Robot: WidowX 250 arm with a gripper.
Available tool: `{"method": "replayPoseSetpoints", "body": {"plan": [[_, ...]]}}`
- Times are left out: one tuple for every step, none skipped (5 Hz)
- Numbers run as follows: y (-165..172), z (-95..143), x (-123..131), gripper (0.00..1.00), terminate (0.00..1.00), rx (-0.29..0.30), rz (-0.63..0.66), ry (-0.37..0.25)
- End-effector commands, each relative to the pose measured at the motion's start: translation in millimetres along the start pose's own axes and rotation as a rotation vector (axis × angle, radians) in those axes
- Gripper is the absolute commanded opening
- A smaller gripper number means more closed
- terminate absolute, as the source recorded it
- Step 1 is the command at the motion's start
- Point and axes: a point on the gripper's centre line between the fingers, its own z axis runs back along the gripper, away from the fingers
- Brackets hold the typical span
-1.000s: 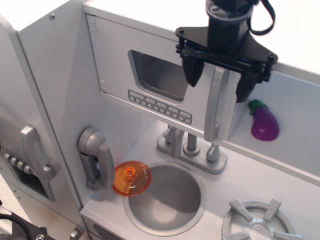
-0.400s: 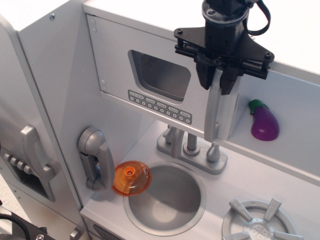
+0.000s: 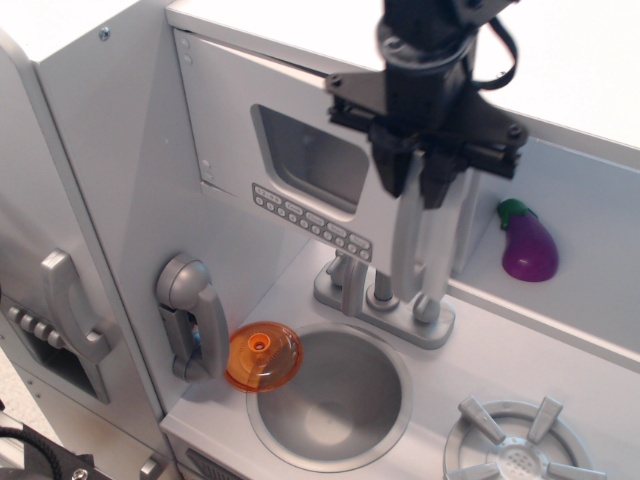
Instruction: Open microwave
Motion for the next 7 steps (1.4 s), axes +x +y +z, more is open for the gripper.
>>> {"method": "replayPoseSetpoints", "body": {"plan": [[12.1, 31.6, -38.5, 1.00, 0.00, 0.006, -0.097, 0.081], [12.4, 41.7, -58.6, 1.00, 0.00, -0.016, -0.136, 0.239], [-10.4, 39.9, -60.5, 1.00, 0.00, -0.039, -0.144, 0.255], [-41.9, 30.0, -52.2, 1.00, 0.00, -0.022, -0.146, 0.234], [-76.6, 24.3, -35.0, 1.00, 0.00, -0.064, -0.143, 0.254], [-93.8, 21.1, -13.1, 1.00, 0.00, -0.073, -0.149, 0.162], [-92.8, 18.1, 6.9, 1.00, 0.00, -0.077, -0.152, 0.130]]}}
